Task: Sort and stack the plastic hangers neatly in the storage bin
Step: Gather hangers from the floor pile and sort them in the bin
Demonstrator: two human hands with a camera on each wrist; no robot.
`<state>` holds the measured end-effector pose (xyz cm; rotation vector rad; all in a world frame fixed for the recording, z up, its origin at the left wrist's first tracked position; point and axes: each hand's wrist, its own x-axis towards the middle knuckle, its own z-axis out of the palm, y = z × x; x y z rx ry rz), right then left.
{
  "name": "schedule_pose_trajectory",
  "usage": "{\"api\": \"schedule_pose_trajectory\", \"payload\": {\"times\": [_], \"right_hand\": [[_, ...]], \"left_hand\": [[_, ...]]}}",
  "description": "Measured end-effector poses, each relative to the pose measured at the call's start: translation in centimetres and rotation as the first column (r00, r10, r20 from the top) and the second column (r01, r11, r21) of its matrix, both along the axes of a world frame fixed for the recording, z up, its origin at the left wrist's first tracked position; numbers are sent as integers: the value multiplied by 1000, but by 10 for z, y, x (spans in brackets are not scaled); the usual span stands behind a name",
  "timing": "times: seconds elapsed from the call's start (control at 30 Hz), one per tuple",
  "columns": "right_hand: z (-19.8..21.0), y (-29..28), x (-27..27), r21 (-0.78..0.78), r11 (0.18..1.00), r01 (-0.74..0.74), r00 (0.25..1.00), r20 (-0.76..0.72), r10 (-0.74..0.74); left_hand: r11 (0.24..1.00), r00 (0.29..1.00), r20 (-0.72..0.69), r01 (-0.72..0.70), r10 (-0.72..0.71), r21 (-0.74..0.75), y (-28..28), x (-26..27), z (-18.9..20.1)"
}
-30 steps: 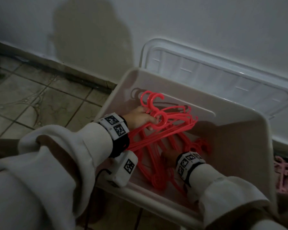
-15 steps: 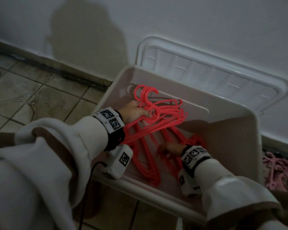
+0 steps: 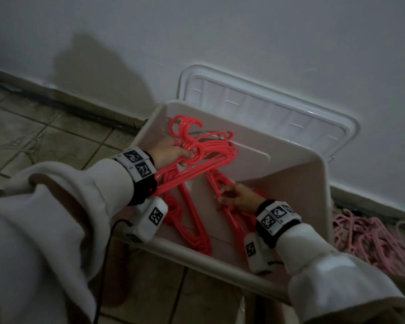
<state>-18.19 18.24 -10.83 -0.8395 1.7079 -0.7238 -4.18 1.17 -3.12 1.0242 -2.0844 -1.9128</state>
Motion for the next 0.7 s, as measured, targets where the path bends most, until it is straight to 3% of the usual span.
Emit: {"api": "schedule_pose_trajectory", "payload": {"times": [0.13, 0.27, 0.4, 0.47, 0.57, 0.7], "right_hand": [[21, 8, -1, -21, 1000, -3, 1000, 10, 3], [29, 19, -8, 54, 998, -27, 1000, -1, 28], [35, 30, -15, 53, 998, 16, 997, -76, -11], [42, 34, -17, -13, 997, 77, 991, -106, -78], [49, 38, -21, -146, 948, 281, 942, -146, -302], [61, 39, -25, -273, 856, 440, 874, -90, -478]], "left_hand": [[1000, 999, -32, -6, 6, -6, 0, 0, 6], [999, 999, -34, 37, -38, -25, -9, 0, 14], [999, 992, -119, -33, 34, 8, -10, -3, 26], [998, 987, -152, -53, 55, 15, -7, -3, 28], [999, 983, -178, -35, 40, 31, -3, -3, 24], [1000, 995, -96, -10, 12, 19, -3, -3, 20]]}}
